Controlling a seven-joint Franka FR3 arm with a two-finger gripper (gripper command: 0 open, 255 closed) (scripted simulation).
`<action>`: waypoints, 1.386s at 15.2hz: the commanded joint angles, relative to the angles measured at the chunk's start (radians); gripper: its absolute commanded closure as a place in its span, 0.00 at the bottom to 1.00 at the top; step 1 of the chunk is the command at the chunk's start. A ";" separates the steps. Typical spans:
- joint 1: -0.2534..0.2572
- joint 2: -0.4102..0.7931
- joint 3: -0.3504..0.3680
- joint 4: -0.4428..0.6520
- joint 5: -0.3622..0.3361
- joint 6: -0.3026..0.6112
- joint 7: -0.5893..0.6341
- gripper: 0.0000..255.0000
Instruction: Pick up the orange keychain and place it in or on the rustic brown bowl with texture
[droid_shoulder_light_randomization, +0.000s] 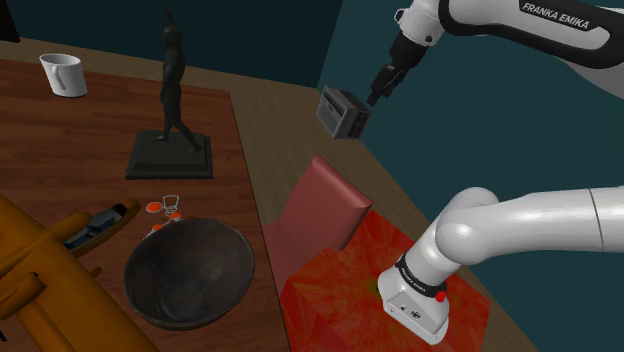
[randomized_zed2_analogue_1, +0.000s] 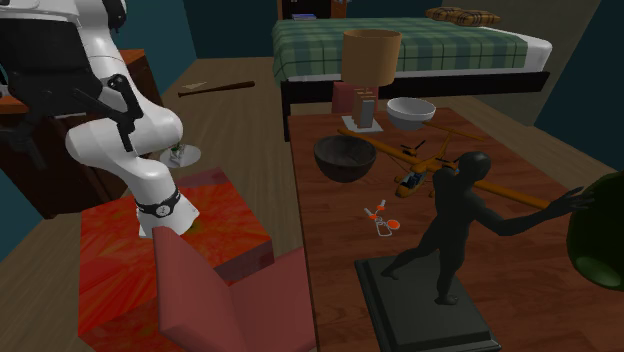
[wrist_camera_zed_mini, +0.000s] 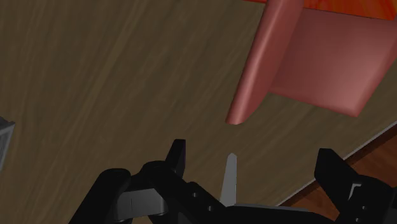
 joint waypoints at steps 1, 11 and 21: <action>0.000 0.000 0.000 0.000 0.000 0.000 0.000 0.00; 0.057 0.090 0.187 -0.088 0.119 0.144 0.257 0.00; 0.092 0.310 0.379 -0.049 0.190 0.309 0.514 0.00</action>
